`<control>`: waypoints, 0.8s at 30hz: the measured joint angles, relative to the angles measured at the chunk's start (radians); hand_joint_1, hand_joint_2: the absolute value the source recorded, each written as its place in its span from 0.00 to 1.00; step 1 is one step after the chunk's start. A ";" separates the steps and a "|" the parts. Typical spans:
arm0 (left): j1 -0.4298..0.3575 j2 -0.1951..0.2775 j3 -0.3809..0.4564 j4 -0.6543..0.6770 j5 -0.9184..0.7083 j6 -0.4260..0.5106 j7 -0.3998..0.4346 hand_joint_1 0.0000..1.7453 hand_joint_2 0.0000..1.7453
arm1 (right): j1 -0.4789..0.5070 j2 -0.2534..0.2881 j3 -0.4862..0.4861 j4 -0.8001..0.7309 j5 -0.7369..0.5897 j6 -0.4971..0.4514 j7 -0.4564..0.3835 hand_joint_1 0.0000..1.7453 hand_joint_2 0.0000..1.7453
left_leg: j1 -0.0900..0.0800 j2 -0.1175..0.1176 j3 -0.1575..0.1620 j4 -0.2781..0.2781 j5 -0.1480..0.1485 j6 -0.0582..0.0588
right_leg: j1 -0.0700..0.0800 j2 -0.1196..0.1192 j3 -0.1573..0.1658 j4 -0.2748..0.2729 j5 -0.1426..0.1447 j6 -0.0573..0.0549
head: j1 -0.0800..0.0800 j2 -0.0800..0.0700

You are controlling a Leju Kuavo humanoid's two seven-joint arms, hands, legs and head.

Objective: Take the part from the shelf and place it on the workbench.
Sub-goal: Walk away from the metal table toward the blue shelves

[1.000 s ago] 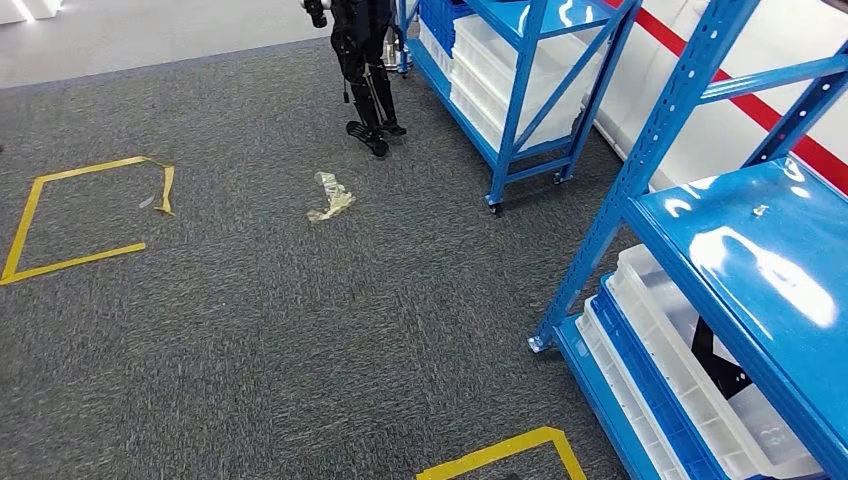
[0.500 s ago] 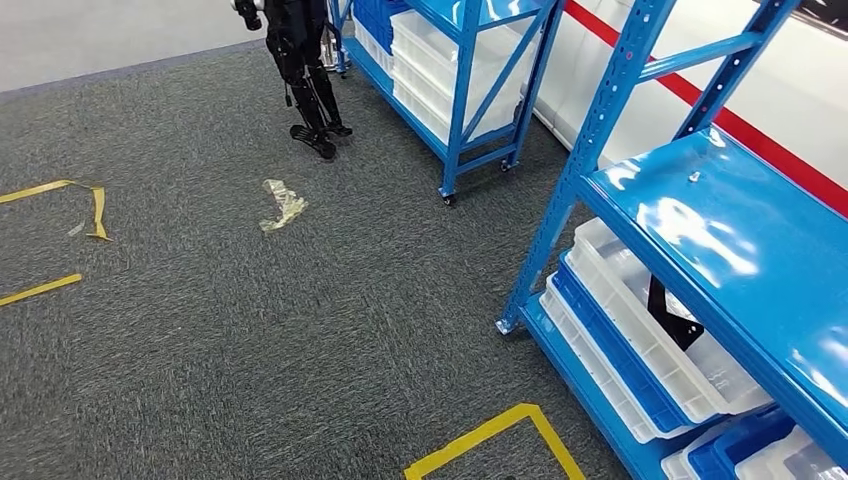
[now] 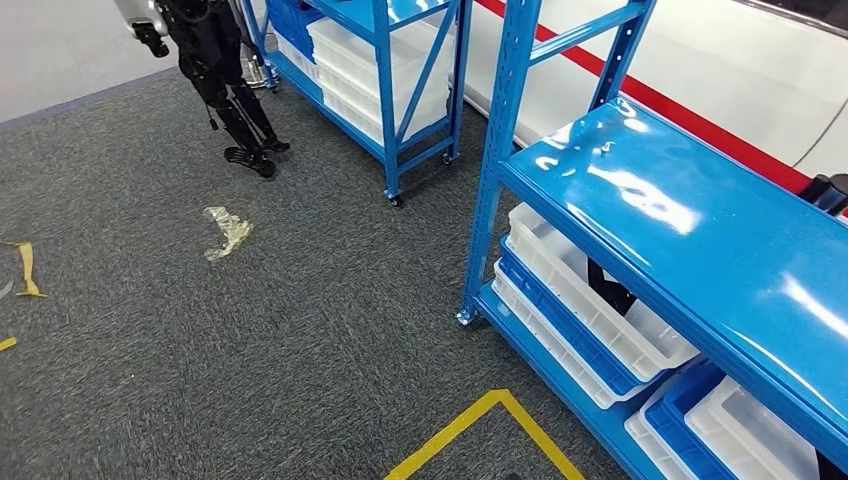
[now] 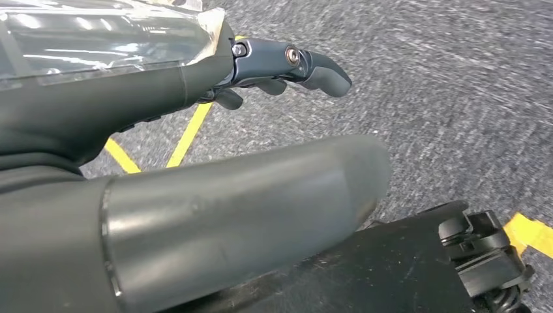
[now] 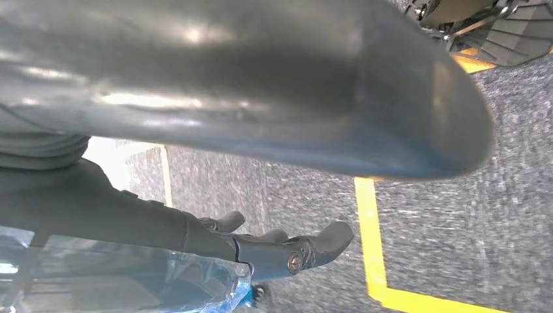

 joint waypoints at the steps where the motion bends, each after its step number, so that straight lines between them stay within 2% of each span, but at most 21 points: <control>1: -0.001 0.000 0.000 0.000 0.001 0.000 0.000 0.00 0.00 | 0.000 0.000 -0.001 0.000 0.000 0.000 0.000 0.00 0.00 | 0.003 -0.009 0.028 -0.065 0.041 -0.001 | -0.001 0.014 0.001 0.002 0.000 0.001 | 0.000 0.000; 3: -0.004 0.000 0.000 -0.001 0.002 -0.001 0.000 0.00 0.00 | -0.001 0.000 -0.003 0.000 0.000 0.000 0.000 0.00 0.00 | 0.008 -0.050 0.081 -0.183 0.093 0.000 | 0.001 0.037 -0.002 0.007 -0.002 0.008 | 0.000 0.000; 4: -0.005 0.000 0.000 -0.002 0.002 -0.002 0.000 0.00 0.00 | -0.001 0.000 -0.003 0.000 0.001 0.000 0.000 0.00 0.00 | 0.009 -0.064 0.096 -0.219 0.104 0.003 | 0.003 0.046 -0.005 0.009 -0.002 0.013 | 0.001 0.000; 5: -0.006 -0.001 0.000 -0.003 0.003 -0.003 0.000 0.00 0.00 | -0.001 0.000 -0.003 -0.001 0.001 0.000 0.000 0.00 0.00 | 0.007 -0.070 0.099 -0.227 0.101 0.009 | 0.005 0.054 -0.009 0.008 0.000 0.020 | 0.001 0.000; 7: -0.006 -0.002 0.000 -0.003 0.004 -0.004 -0.001 0.00 0.00 | 0.001 -0.001 -0.005 -0.001 0.004 0.000 0.000 0.00 0.00 | 0.002 -0.051 0.102 -0.231 0.106 0.024 | 0.005 0.068 -0.018 0.003 0.004 0.031 | 0.002 0.000; 8: -0.005 -0.002 0.000 -0.003 0.006 -0.004 -0.002 0.00 0.00 | 0.003 -0.001 -0.007 -0.001 0.007 0.000 0.000 0.00 0.00 | 0.003 -0.041 0.106 -0.235 0.108 0.032 | 0.005 0.057 -0.023 0.009 0.001 0.035 | 0.002 0.000; 9: -0.004 -0.003 0.000 -0.003 0.007 -0.005 -0.004 0.00 0.00 | 0.003 -0.002 -0.009 -0.001 0.011 0.000 0.000 0.00 0.00 | 0.004 -0.030 0.110 -0.241 0.112 0.039 | 0.007 0.037 -0.035 0.029 -0.010 0.036 | 0.004 0.000; 11: 0.000 -0.003 0.000 -0.002 0.009 -0.006 -0.005 0.00 0.00 | 0.002 -0.002 -0.012 -0.001 0.016 0.000 -0.001 0.00 0.00 | 0.004 -0.002 0.115 -0.248 0.115 0.049 | 0.008 -0.020 -0.088 0.136 -0.058 0.032 | 0.007 0.000; 13: 0.003 -0.002 0.000 -0.002 0.010 -0.006 -0.006 0.00 0.00 | 0.001 -0.002 -0.014 -0.001 0.017 0.000 -0.002 0.00 0.00 | 0.001 0.026 0.112 -0.248 0.114 0.052 | 0.006 -0.040 -0.156 0.269 -0.108 0.031 | 0.009 0.000; 14: 0.004 -0.002 0.000 -0.002 0.010 -0.007 -0.006 0.00 0.00 | 0.003 -0.002 -0.016 -0.001 0.017 0.000 -0.002 0.00 0.00 | 0.001 0.038 0.112 -0.248 0.113 0.052 | 0.004 -0.043 -0.172 0.299 -0.115 0.035 | 0.009 0.000; 15: 0.005 -0.002 0.000 -0.002 0.010 -0.007 -0.006 0.00 0.00 | 0.005 -0.003 -0.017 -0.001 0.017 0.000 -0.002 0.00 0.00 | 0.001 0.049 0.112 -0.248 0.111 0.052 | 0.002 -0.046 -0.166 0.288 -0.106 0.041 | 0.009 0.000; 16: 0.006 -0.002 0.000 -0.002 0.010 -0.007 -0.006 0.00 0.00 | 0.007 -0.003 -0.019 -0.001 0.017 0.000 -0.002 0.00 0.00 | 0.001 0.060 0.114 -0.248 0.109 0.050 | 0.001 -0.053 -0.140 0.238 -0.084 0.049 | 0.009 0.000; 18: 0.008 -0.002 0.000 -0.002 0.010 -0.008 -0.006 0.00 0.00 | 0.006 -0.004 -0.021 -0.001 0.017 0.000 -0.002 0.00 0.00 | -0.003 0.078 0.120 -0.247 0.103 0.042 | 0.003 -0.092 -0.058 0.090 -0.031 0.059 | 0.009 0.000; 19: 0.009 -0.002 0.000 -0.002 0.010 -0.008 -0.006 0.00 0.00 | 0.004 -0.004 -0.021 -0.001 0.017 0.000 -0.002 0.00 0.00 | -0.005 0.086 0.124 -0.248 0.099 0.037 | 0.005 -0.108 -0.029 0.039 -0.014 0.057 | 0.008 0.000; 20: 0.009 -0.001 0.000 -0.001 0.010 -0.009 -0.006 0.00 0.00 | 0.003 -0.004 -0.021 -0.002 0.017 0.000 -0.002 0.00 0.00 | -0.008 0.093 0.128 -0.248 0.095 0.031 | 0.009 -0.118 -0.013 0.012 -0.006 0.051 | 0.007 0.000; 22: 0.010 0.000 0.000 0.000 0.009 -0.010 -0.006 0.00 0.00 | 0.003 -0.004 -0.023 -0.002 0.017 0.000 -0.002 0.00 0.00 | -0.011 0.108 0.138 -0.254 0.090 0.021 | 0.012 -0.103 -0.012 0.006 -0.004 0.037 | 0.005 0.000; 23: 0.009 0.000 0.000 0.001 0.008 -0.011 -0.006 0.00 0.00 | 0.005 -0.005 -0.024 -0.002 0.017 0.000 -0.002 0.00 0.00 | -0.010 0.104 0.140 -0.253 0.087 0.015 | 0.007 -0.092 -0.010 0.003 -0.003 0.031 | 0.005 0.000; 24: 0.007 0.000 0.000 0.001 0.008 -0.012 -0.005 0.00 0.00 | 0.006 -0.006 -0.026 -0.002 0.017 0.000 -0.002 0.00 0.00 | -0.008 0.086 0.137 -0.241 0.075 0.009 | 0.002 -0.081 -0.007 0.001 -0.002 0.024 | 0.003 0.000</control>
